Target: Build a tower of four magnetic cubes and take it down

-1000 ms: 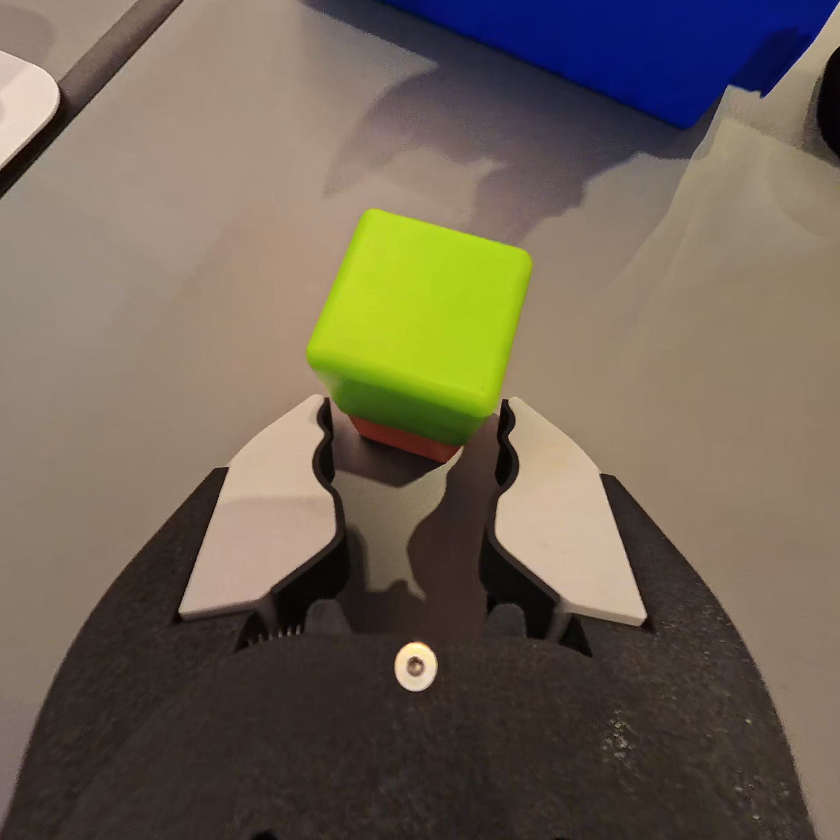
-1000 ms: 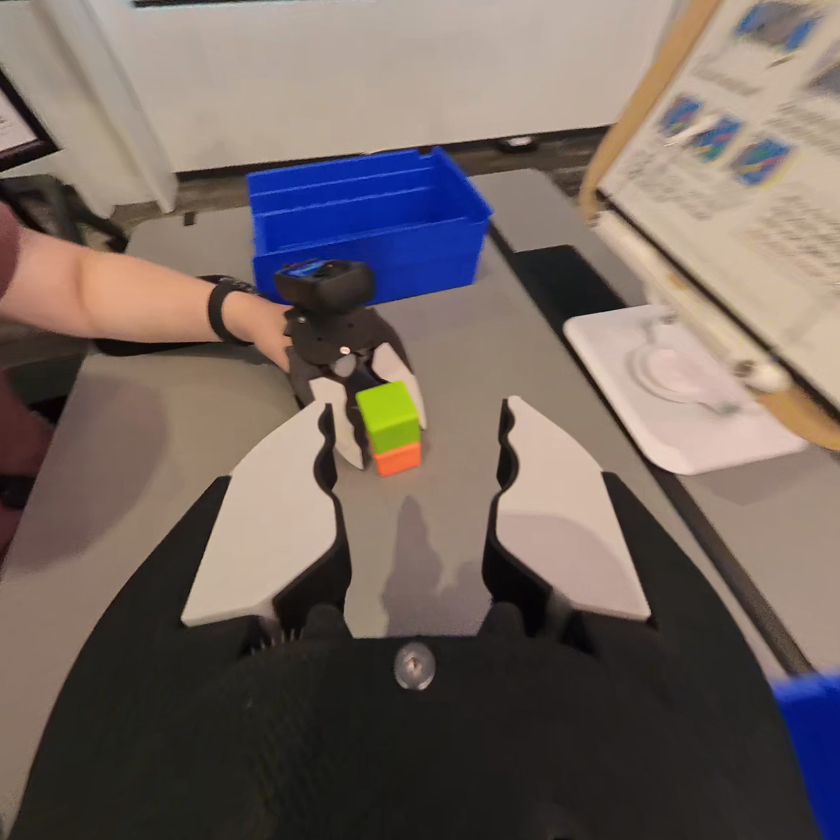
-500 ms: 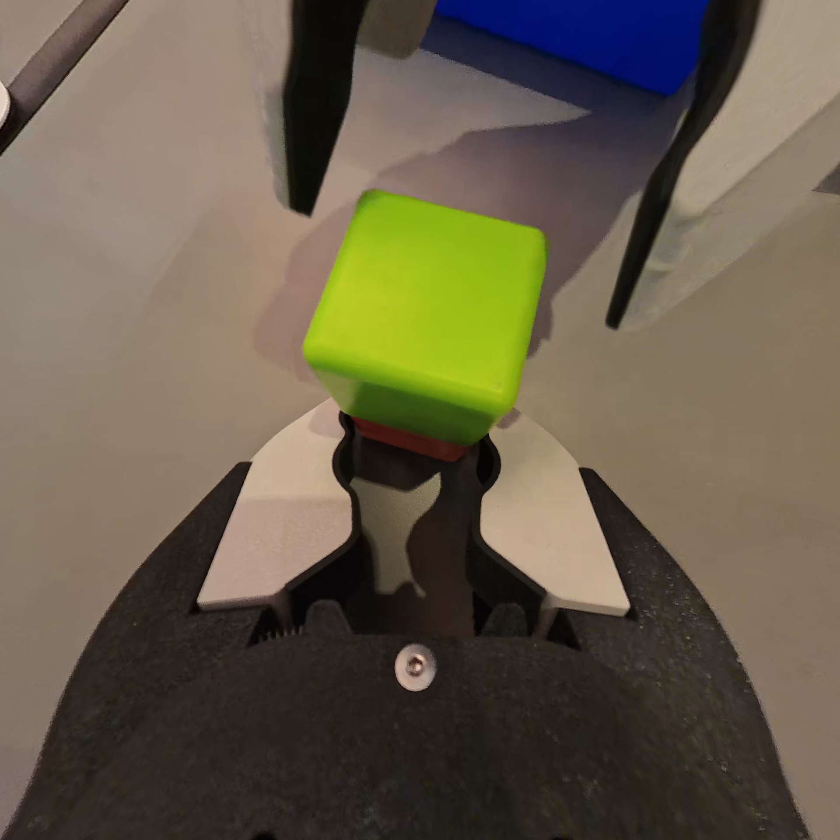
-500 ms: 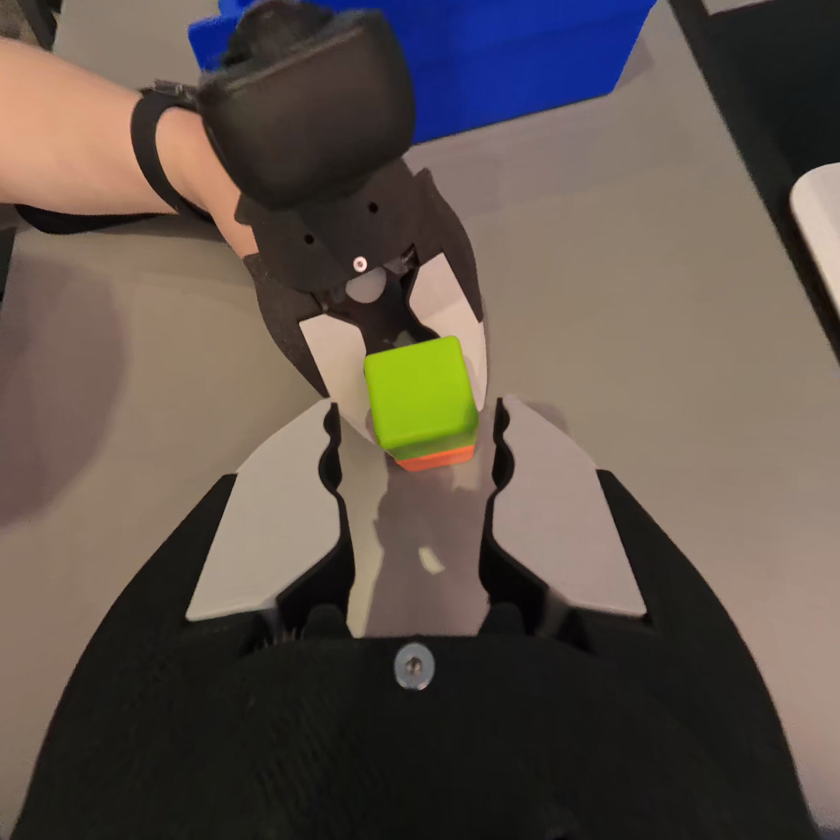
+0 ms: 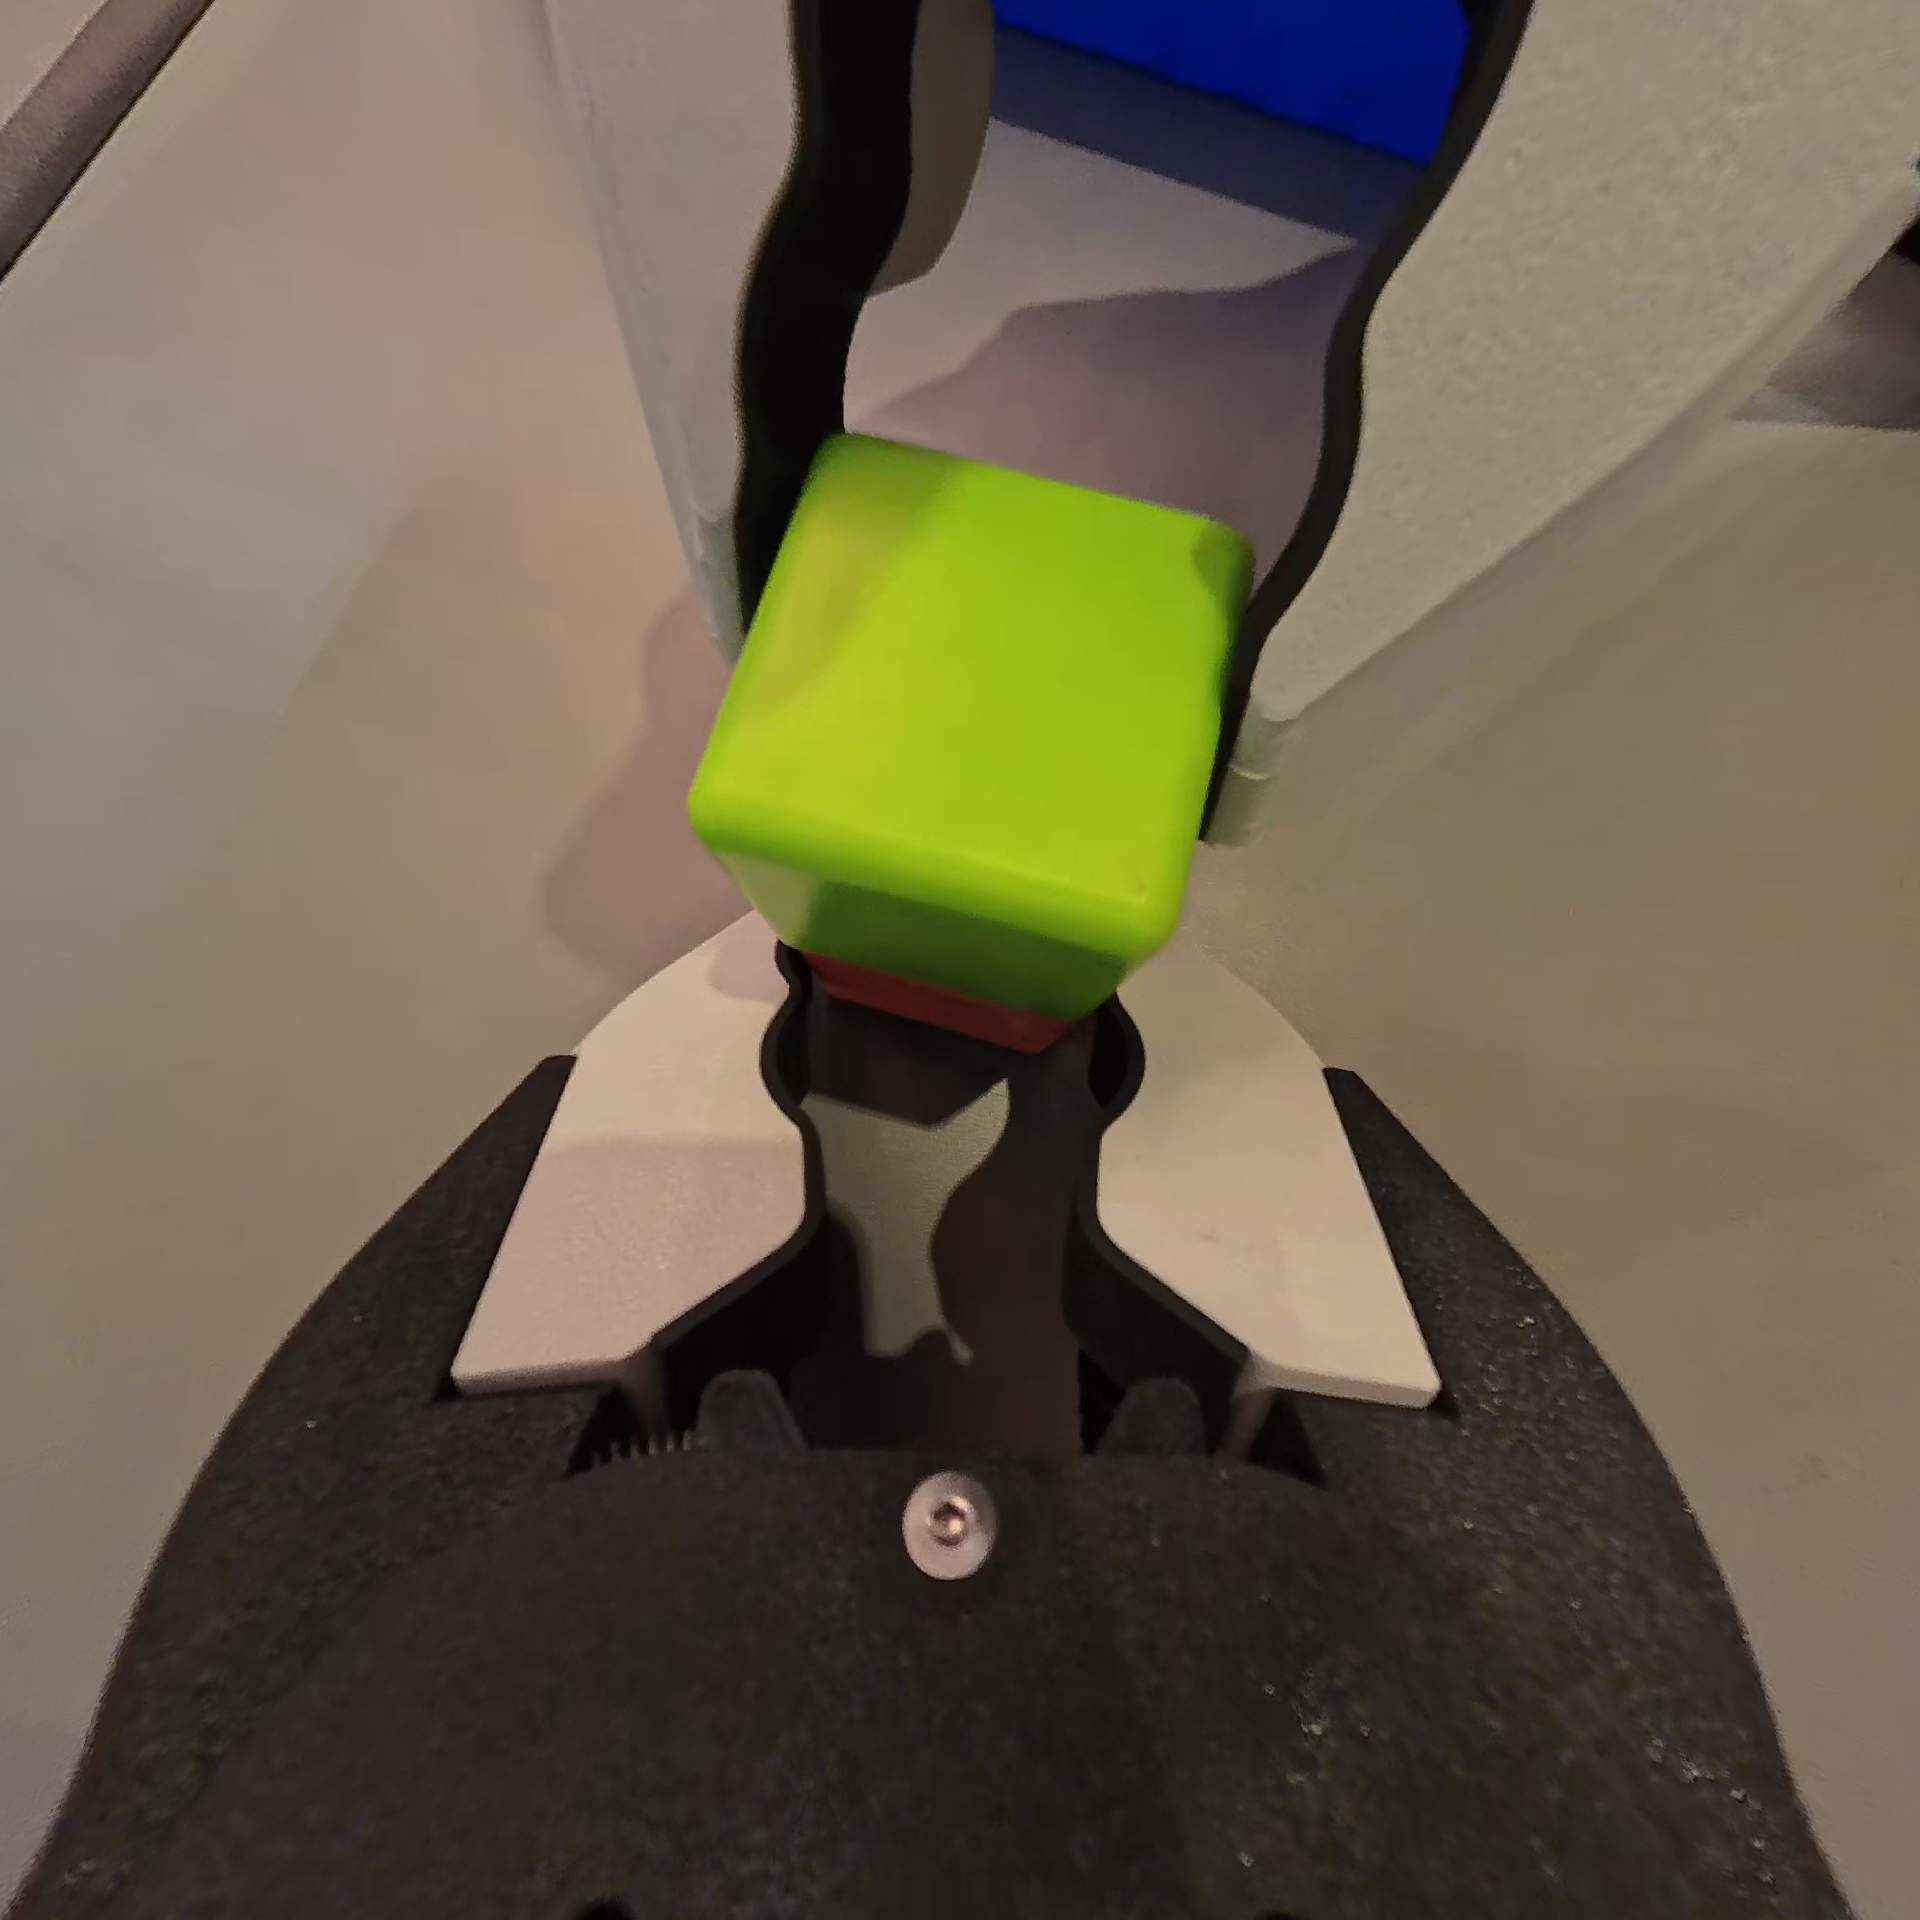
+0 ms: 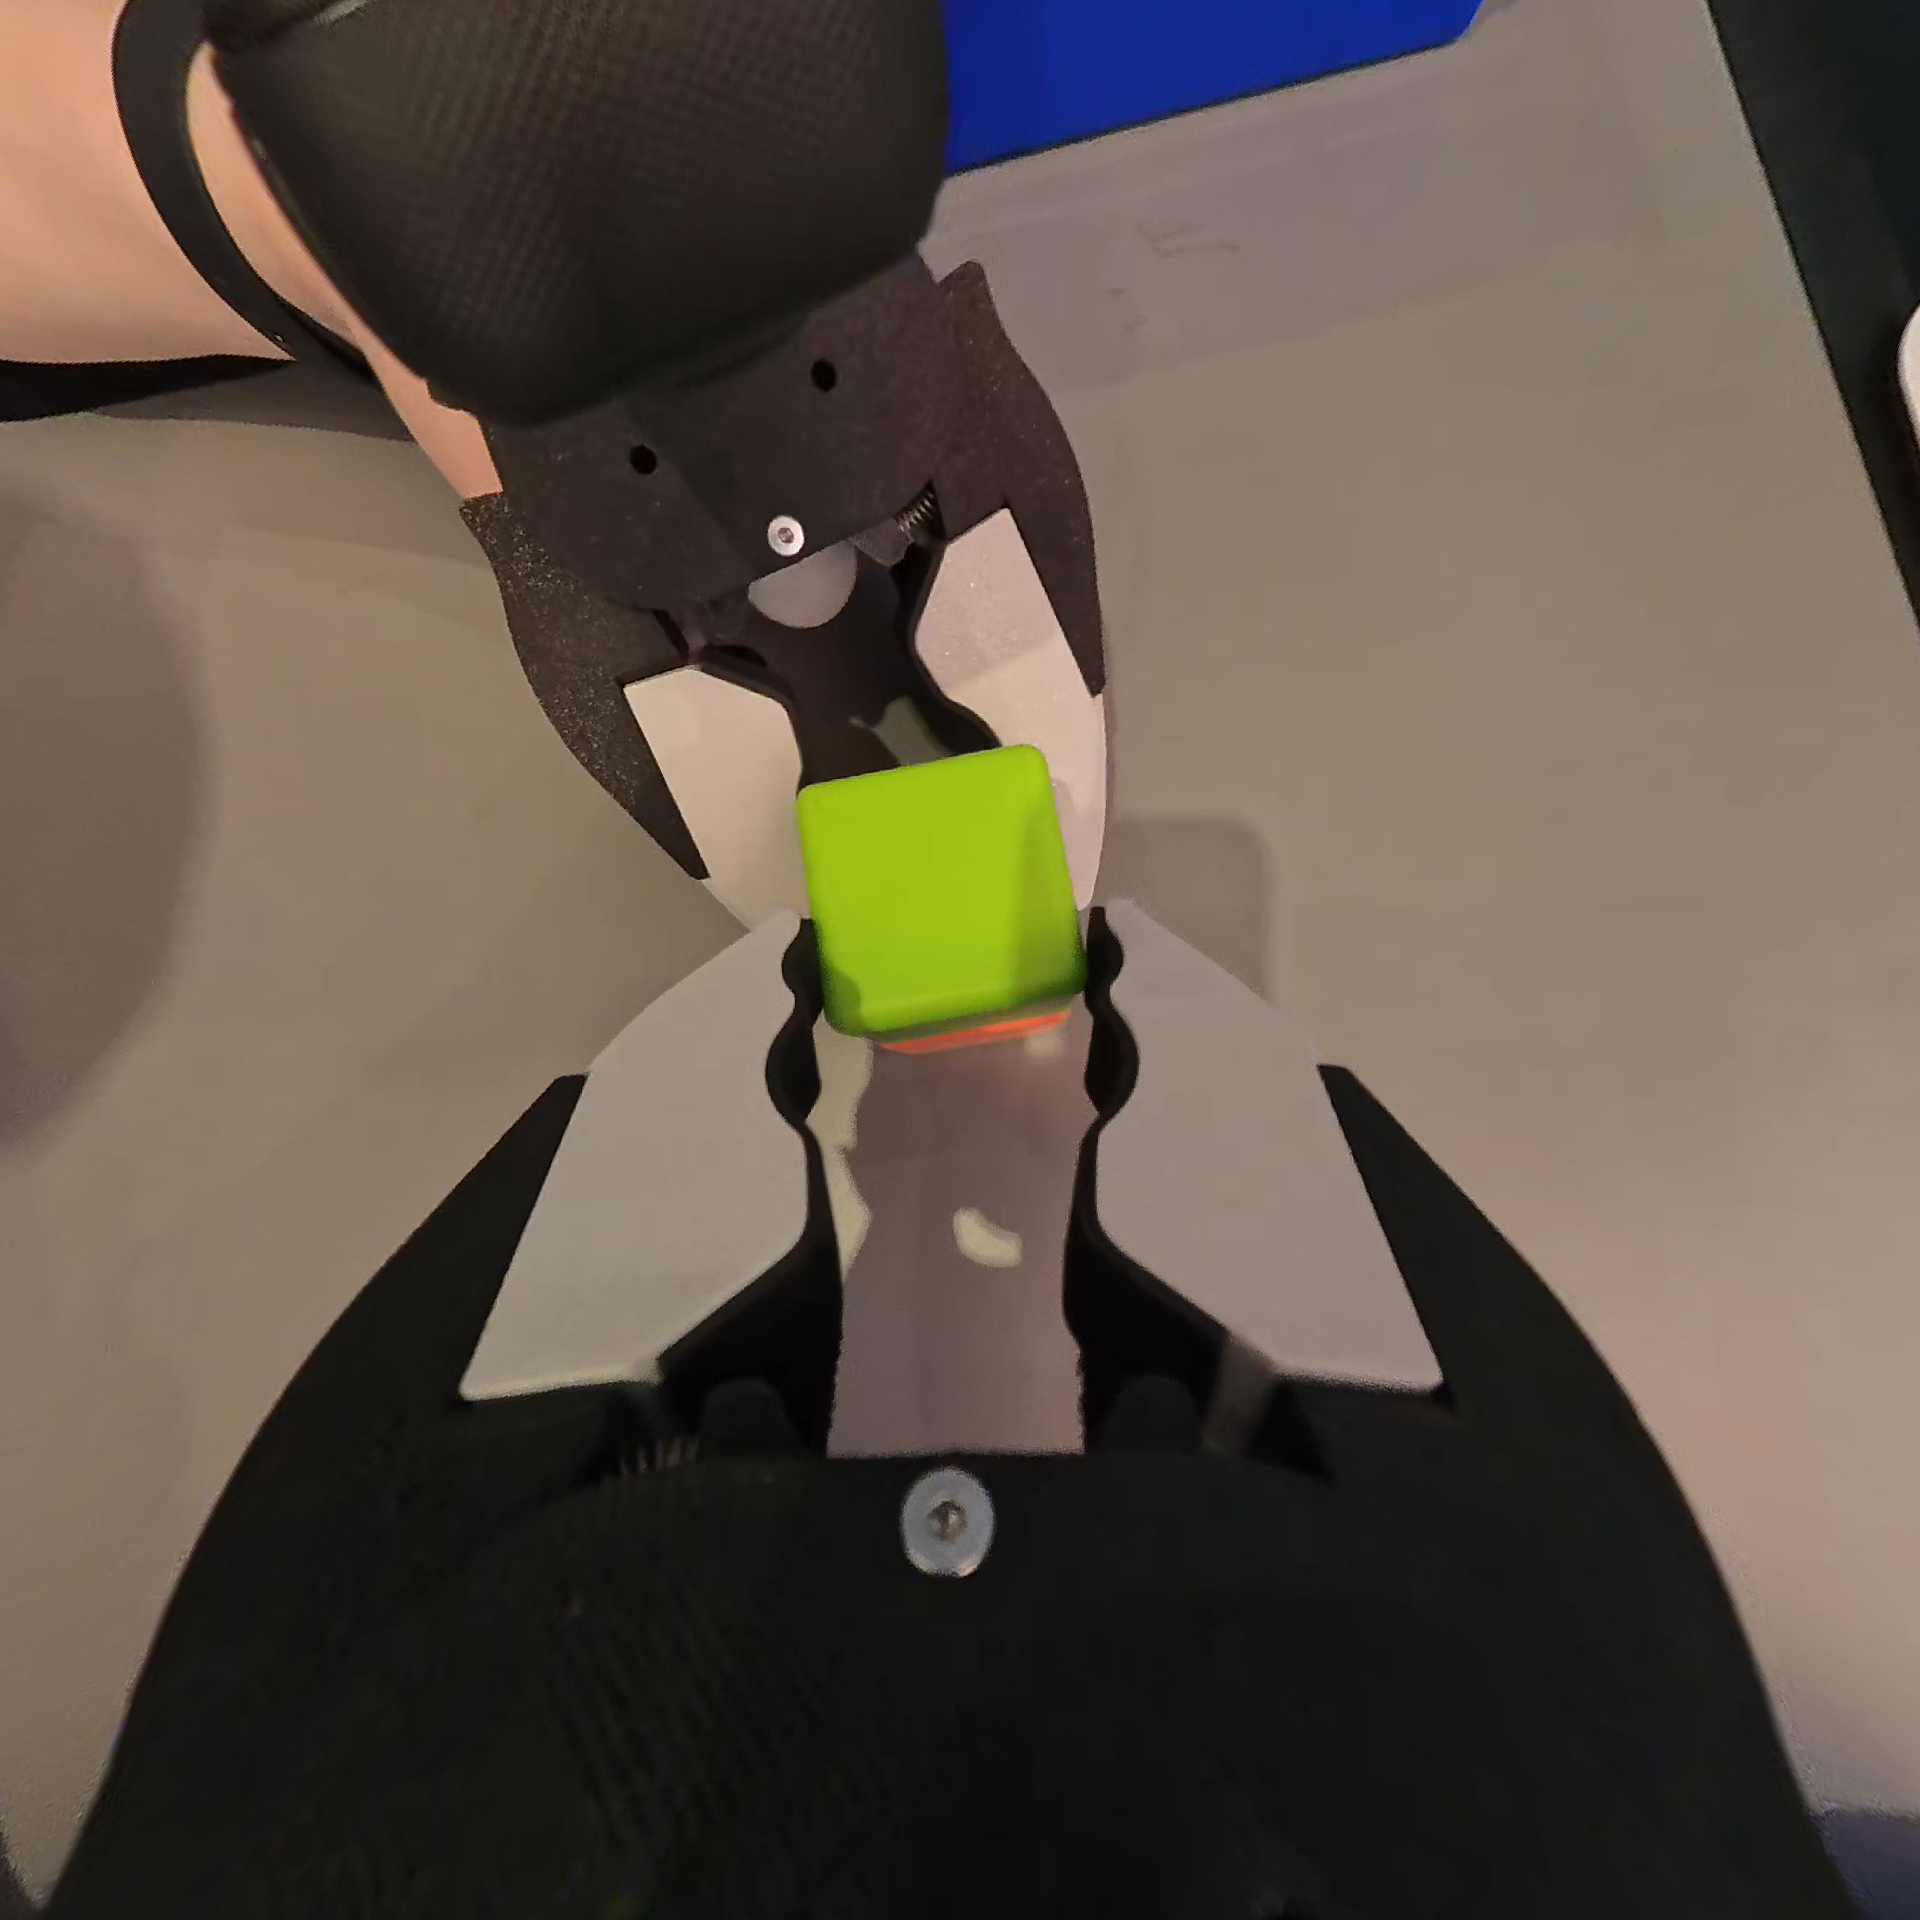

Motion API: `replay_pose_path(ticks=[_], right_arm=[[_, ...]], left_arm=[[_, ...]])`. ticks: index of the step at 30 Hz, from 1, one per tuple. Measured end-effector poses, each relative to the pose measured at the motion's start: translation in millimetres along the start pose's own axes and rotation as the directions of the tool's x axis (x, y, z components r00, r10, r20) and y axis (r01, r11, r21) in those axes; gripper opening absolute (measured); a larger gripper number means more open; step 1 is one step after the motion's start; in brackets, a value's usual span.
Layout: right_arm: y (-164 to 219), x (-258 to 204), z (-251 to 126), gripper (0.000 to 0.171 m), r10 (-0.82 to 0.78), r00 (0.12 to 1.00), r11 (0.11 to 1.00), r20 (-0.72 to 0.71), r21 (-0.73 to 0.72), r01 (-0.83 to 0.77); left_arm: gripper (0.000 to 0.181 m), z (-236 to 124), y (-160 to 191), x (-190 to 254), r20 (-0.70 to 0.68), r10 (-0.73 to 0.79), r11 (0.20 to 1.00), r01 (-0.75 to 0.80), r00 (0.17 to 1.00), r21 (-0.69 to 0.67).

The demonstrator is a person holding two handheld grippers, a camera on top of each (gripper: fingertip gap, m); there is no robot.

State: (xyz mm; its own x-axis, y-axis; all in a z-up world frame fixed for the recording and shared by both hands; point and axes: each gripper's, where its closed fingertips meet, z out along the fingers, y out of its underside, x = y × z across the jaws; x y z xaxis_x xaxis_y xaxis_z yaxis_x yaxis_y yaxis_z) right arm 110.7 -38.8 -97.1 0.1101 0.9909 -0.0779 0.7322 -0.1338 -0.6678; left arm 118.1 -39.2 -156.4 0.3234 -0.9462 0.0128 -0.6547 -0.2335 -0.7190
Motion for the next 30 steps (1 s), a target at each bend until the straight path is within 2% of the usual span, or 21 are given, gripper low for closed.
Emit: replay_pose_path(ticks=[7, 11, 14, 17, 20, 22, 24, 27, 30], right_arm=[[-0.9, -0.7, -7.3, 0.050, 0.106, 0.992, 0.994, 0.066, 0.027, -0.108], [-13.0, 3.8, -31.8, 0.050, 0.107, 0.993, 0.988, 0.045, 0.109, -0.111], [-19.3, 14.1, -78.0, 0.050, 0.101, 0.994, 0.979, -0.047, 0.185, -0.091], [-14.6, 17.7, -152.3, 0.050, 0.108, 0.983, 0.956, -0.150, 0.286, -0.061], [31.5, 22.1, -215.3, 0.050, 0.158, 0.952, 0.951, -0.262, 0.301, -0.075], [74.6, 26.7, -235.1, 0.050, 0.218, 0.931, 0.951, -0.292, 0.277, -0.136], [116.5, 27.9, -234.6, 0.050, 0.270, 0.925, 0.951, -0.266, 0.226, -0.213], [167.9, 27.1, -211.8, 0.051, 0.344, 0.918, 0.939, -0.199, 0.078, -0.335], [180.5, 25.5, -185.2, 0.051, 0.325, 0.938, 0.945, -0.120, 0.000, -0.328]], left_arm=[[0.051, 0.4, -0.8, 1.6, 0.014, 0.038, 0.999, -0.038, 0.999, -0.011], [0.051, 0.4, 0.2, 1.2, -0.002, 0.005, 1.000, -0.005, 1.000, -0.005], [0.051, -0.1, 1.0, 0.9, 0.000, 0.009, 1.000, -0.009, 1.000, -0.011], [0.051, -0.2, 1.1, 1.0, -0.003, 0.009, 1.000, -0.009, 1.000, -0.010], [0.052, 0.0, 1.1, 1.1, -0.004, 0.008, 1.000, -0.008, 1.000, -0.010], [0.052, 0.1, 1.1, 1.3, -0.006, 0.006, 1.000, -0.006, 1.000, -0.010], [0.052, 0.3, 0.9, 1.4, -0.007, 0.005, 1.000, -0.005, 1.000, -0.008], [0.052, 0.6, 0.9, 1.4, -0.006, 0.003, 1.000, -0.003, 1.000, -0.007], [0.052, 0.3, 1.2, 1.7, -0.005, 0.001, 1.000, -0.001, 1.000, -0.005]])
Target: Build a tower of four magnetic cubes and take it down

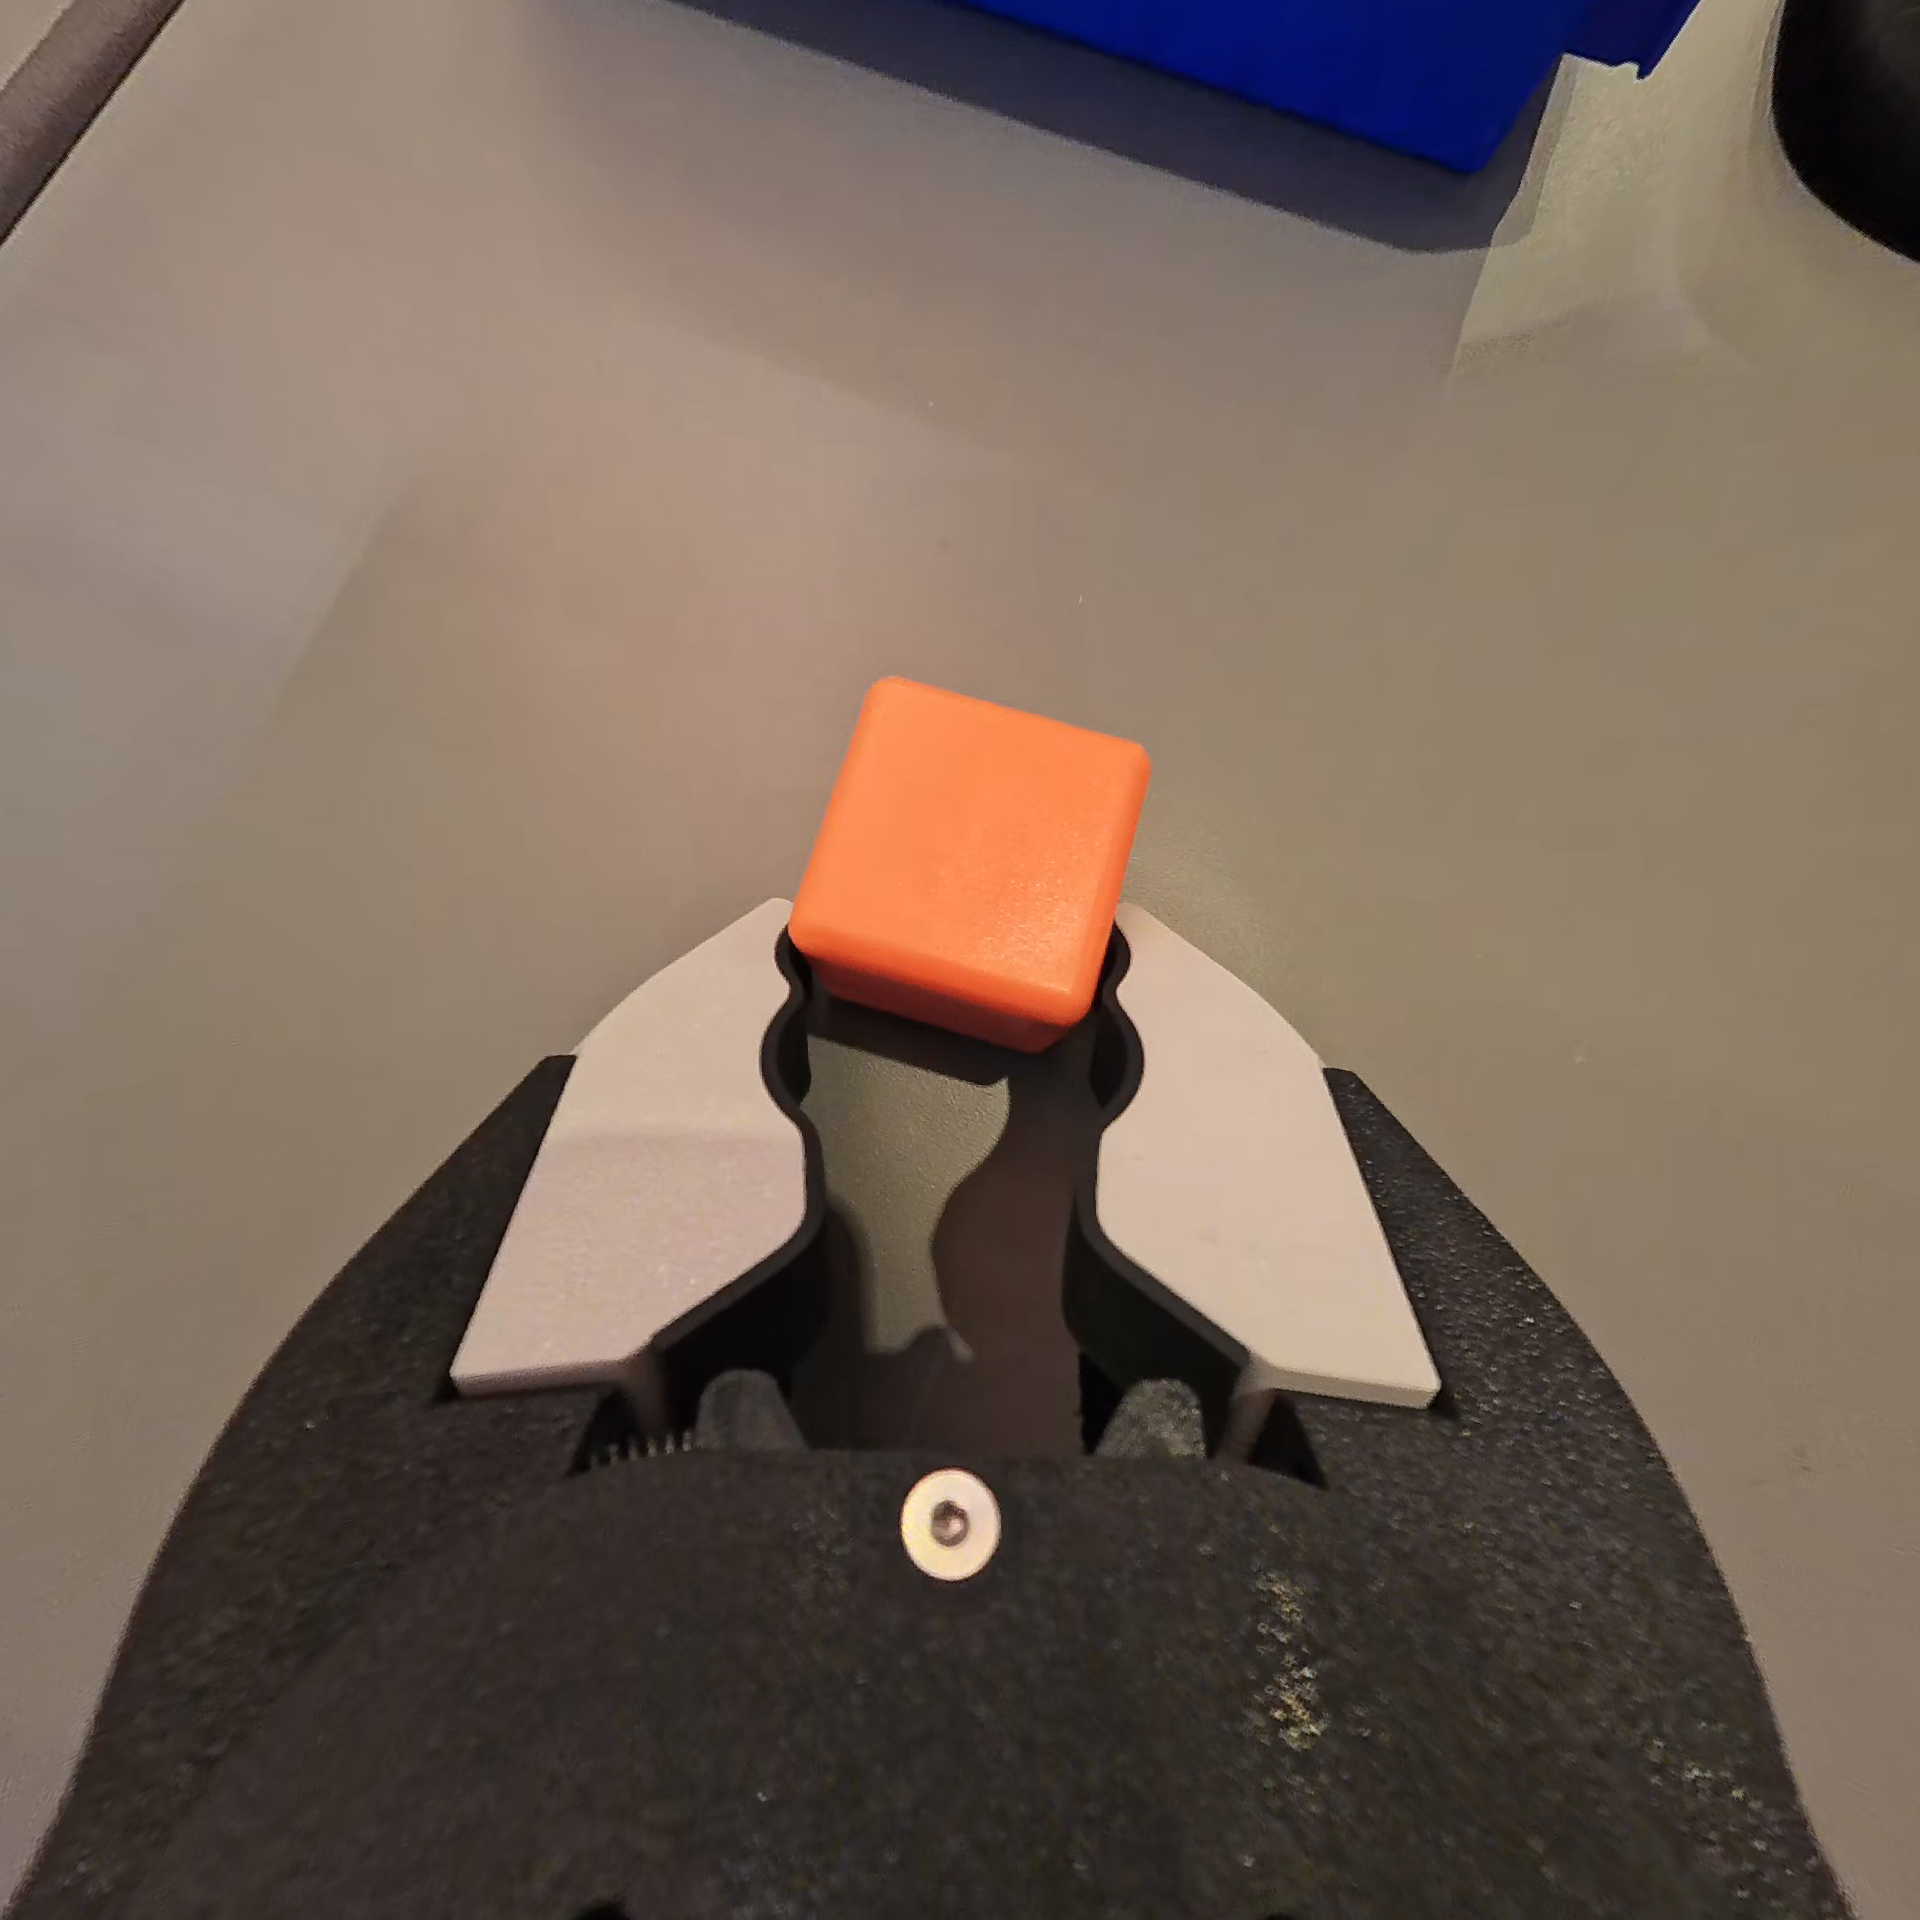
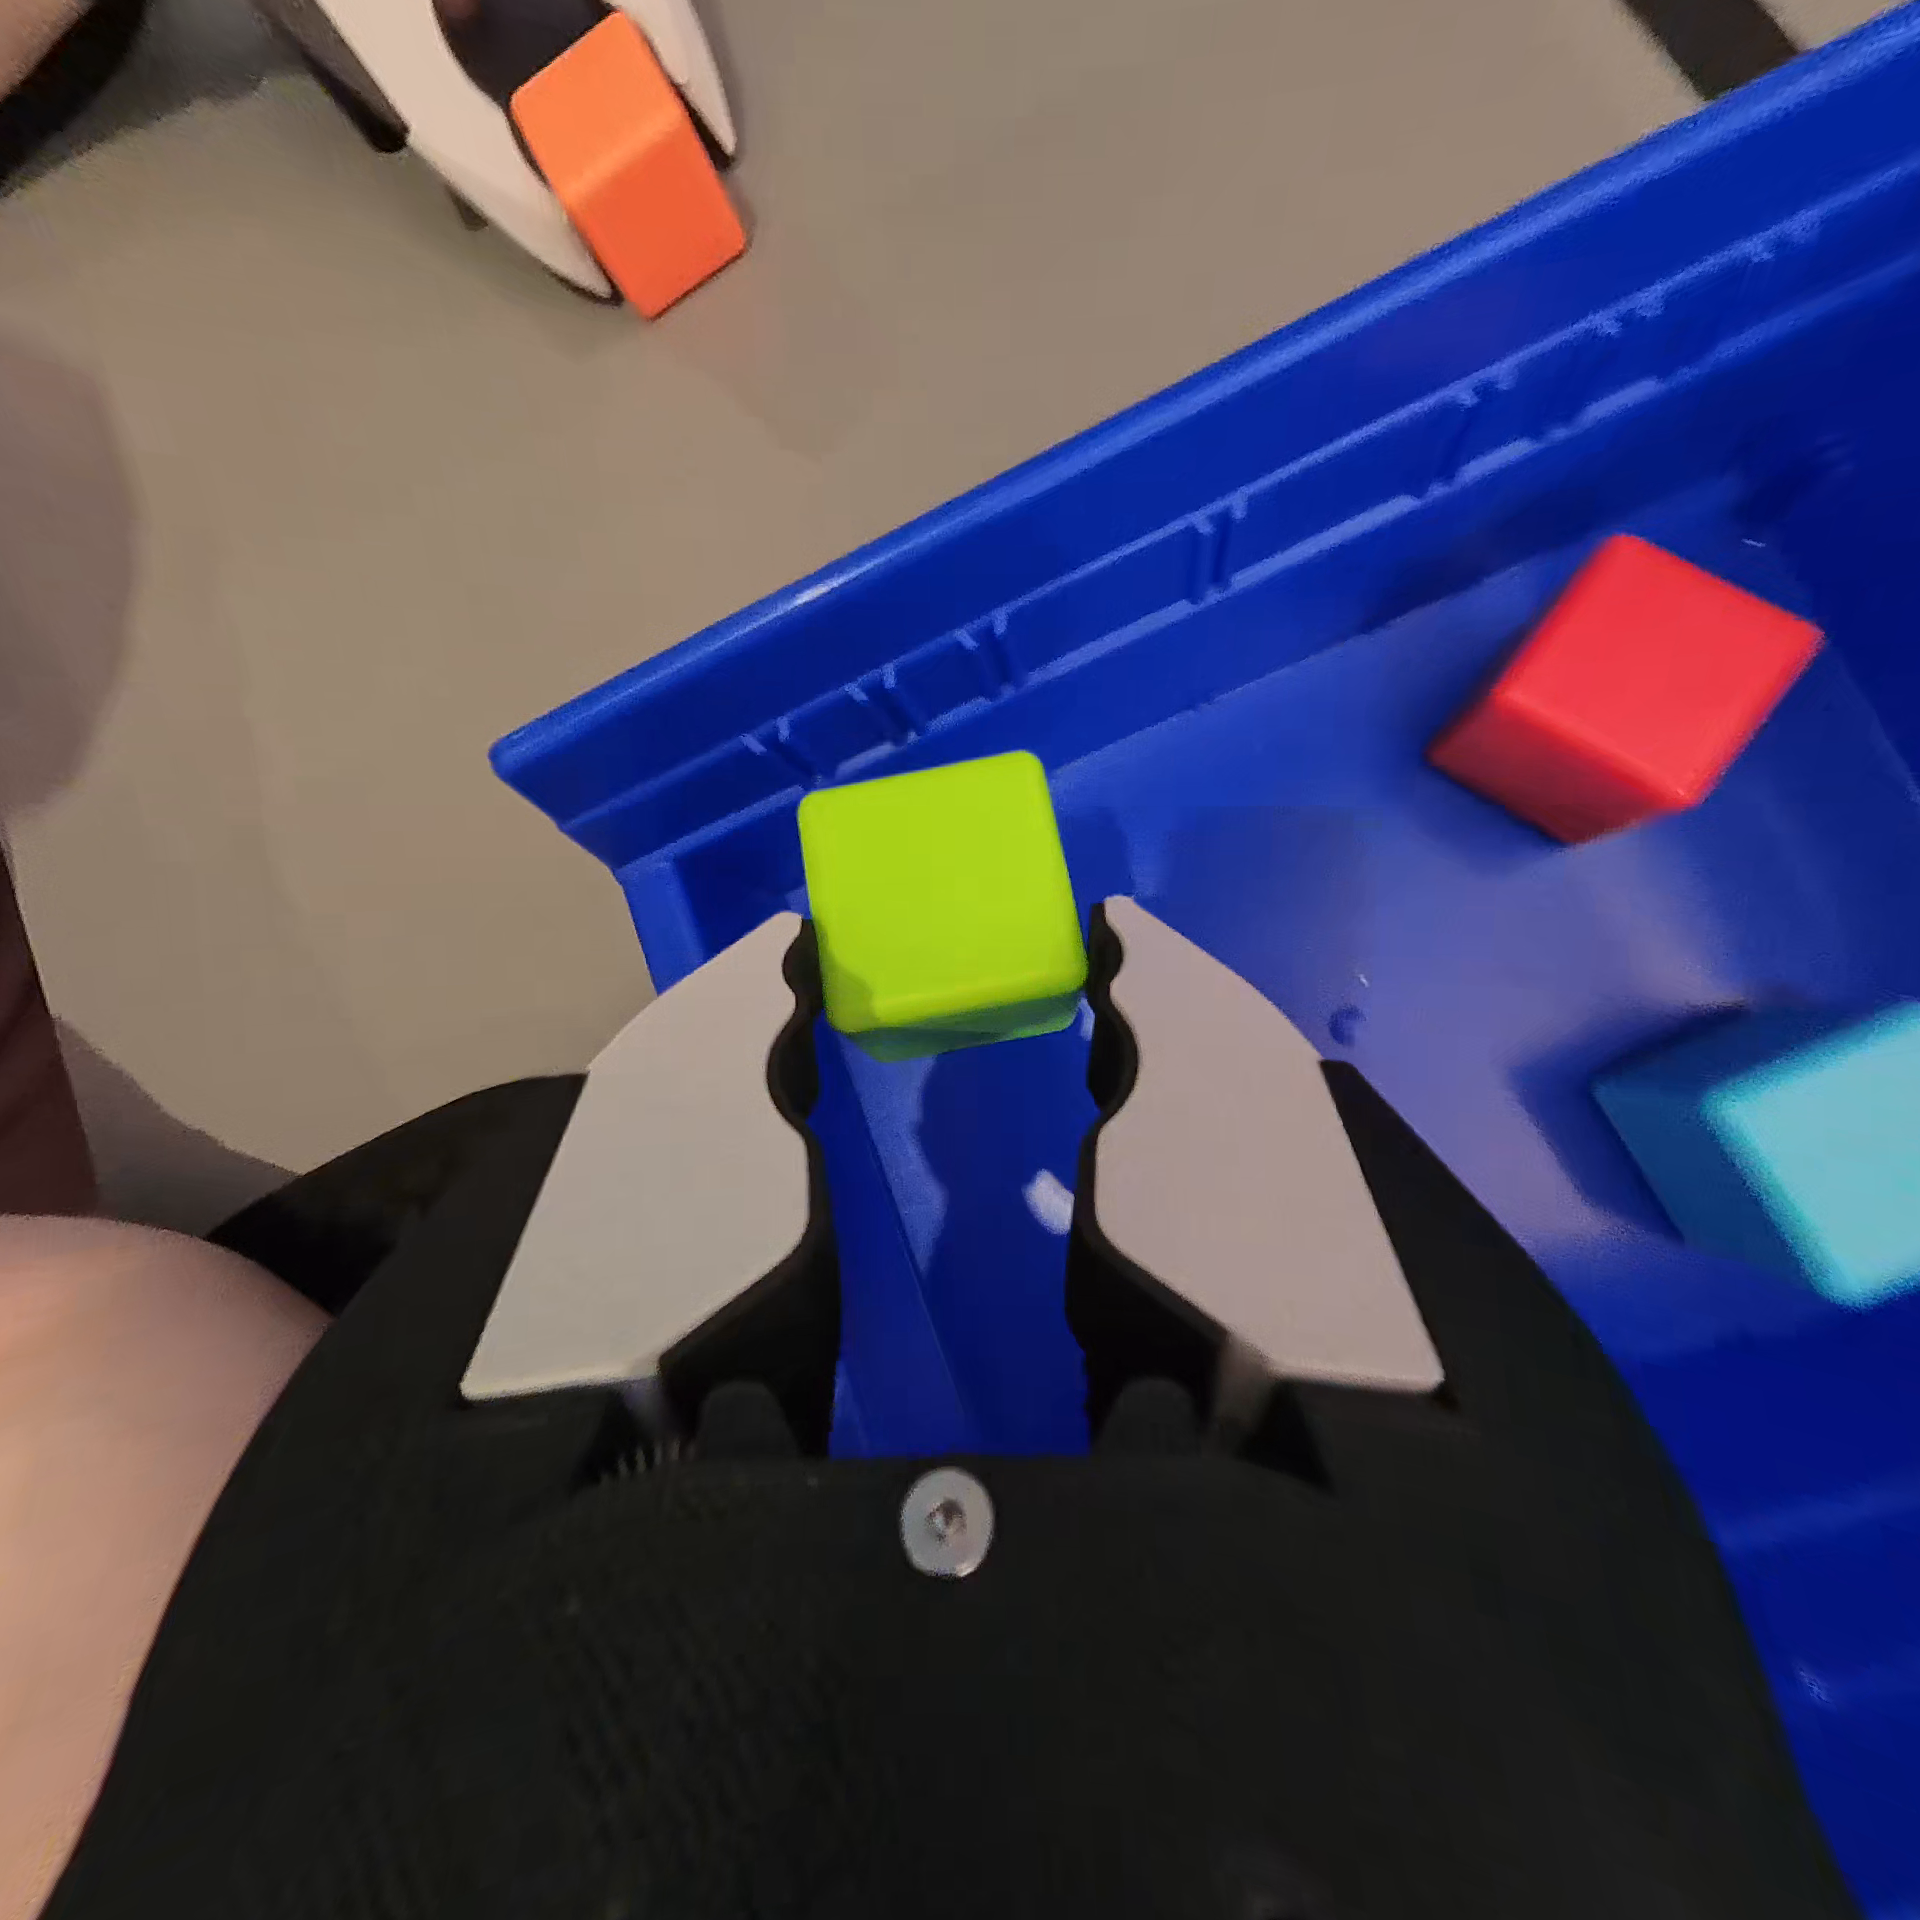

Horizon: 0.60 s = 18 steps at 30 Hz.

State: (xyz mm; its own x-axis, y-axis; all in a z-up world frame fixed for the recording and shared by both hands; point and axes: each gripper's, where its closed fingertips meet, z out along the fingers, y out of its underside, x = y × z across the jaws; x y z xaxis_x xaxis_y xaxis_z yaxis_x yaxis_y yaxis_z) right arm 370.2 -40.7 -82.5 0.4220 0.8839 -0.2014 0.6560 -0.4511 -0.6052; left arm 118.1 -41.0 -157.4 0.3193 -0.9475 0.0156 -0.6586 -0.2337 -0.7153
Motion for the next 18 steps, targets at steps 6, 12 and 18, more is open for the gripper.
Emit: replay_pose_path(ticks=[6, 12, 18], right_arm=[[16.0, -3.6, 33.8, 0.051, 0.009, 0.996, 0.990, 0.085, -0.143, 0.003], [27.3, 1.4, 43.0, 0.052, 0.123, 0.989, 0.970, 0.087, -0.221, -0.101], [6.9, 9.4, 12.9, 0.061, 0.119, 0.993, 0.989, -0.015, -0.086, -0.120]], left_arm=[[0.052, -0.1, 0.4, 0.4, -0.002, 0.001, 1.000, -0.001, 1.000, -0.002], [0.052, -0.3, 0.8, 0.8, -0.002, 0.004, 1.000, -0.004, 1.000, -0.006], [0.052, -1.0, 0.6, 1.2, 0.003, 0.010, 1.000, -0.010, 1.000, -0.021]])
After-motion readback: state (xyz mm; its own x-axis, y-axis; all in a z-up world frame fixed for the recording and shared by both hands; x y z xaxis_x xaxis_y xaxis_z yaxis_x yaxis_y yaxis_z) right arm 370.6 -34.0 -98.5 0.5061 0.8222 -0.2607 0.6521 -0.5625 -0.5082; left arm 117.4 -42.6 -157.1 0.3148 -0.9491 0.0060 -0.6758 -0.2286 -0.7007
